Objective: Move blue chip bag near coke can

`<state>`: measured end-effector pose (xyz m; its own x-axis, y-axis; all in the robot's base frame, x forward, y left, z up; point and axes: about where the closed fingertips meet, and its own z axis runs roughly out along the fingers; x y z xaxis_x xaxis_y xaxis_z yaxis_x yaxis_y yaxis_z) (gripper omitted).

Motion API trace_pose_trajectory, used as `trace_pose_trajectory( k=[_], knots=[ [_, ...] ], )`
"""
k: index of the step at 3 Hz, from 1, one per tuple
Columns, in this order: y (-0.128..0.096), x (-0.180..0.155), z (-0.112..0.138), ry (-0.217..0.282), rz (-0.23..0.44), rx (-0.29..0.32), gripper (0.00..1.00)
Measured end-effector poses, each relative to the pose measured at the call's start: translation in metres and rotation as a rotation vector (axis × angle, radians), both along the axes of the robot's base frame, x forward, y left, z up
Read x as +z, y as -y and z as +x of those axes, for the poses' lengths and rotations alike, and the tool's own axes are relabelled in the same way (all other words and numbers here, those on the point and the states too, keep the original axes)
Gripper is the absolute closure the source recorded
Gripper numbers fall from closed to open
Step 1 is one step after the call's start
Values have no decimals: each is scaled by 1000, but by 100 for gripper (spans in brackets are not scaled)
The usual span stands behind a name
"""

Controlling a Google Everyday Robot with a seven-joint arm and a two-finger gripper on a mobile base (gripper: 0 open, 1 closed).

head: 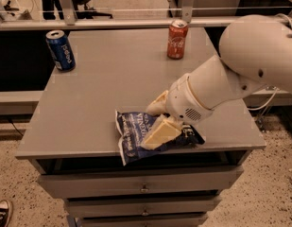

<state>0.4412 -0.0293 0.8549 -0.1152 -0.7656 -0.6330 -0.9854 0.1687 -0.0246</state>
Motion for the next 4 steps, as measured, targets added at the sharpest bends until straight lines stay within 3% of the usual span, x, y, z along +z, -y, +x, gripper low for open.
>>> trace_pose_trajectory(
  k=[2,3,4],
  knots=[
    [6,9,8,38,7,-1,86],
    [15,31,15,83,7,-5,100],
    [27,54,25,131,0,-19,100]
  ],
)
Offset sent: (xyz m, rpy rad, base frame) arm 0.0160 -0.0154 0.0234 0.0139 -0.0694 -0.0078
